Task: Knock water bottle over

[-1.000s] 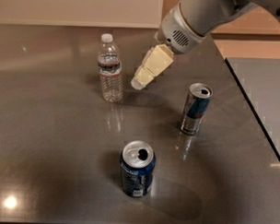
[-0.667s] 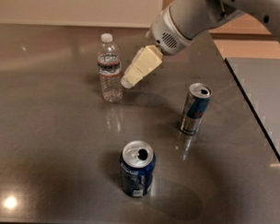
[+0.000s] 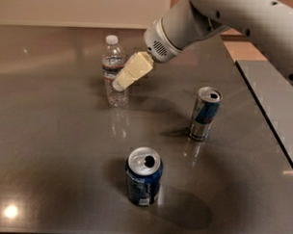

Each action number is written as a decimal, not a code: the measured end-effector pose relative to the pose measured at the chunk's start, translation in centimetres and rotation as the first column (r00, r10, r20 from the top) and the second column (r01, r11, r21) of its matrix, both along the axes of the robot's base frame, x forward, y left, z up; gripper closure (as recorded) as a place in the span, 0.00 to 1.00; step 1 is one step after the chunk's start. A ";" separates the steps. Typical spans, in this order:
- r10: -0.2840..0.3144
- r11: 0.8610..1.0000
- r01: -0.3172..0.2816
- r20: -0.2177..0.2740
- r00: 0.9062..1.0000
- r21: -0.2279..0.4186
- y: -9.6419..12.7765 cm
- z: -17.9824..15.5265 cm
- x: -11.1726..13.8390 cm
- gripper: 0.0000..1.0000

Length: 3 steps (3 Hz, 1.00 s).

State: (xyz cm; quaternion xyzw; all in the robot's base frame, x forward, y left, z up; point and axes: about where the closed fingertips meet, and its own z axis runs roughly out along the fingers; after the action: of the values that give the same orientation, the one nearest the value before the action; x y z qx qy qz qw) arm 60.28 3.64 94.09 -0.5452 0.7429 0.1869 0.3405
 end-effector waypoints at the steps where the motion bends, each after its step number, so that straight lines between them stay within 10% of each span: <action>1: -0.008 0.999 0.009 -0.013 1.000 0.045 1.1 -0.3 1.1 0.00; 3: -0.001 0.993 0.002 -0.014 1.000 0.116 2.5 0.3 2.3 0.00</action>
Offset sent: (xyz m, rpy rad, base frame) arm 0.0334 0.0168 0.0027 0.1407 0.0225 -0.0338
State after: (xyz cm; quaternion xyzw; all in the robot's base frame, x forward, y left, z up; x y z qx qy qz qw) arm 62.62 6.16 94.37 -0.5226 0.7336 0.2333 0.3663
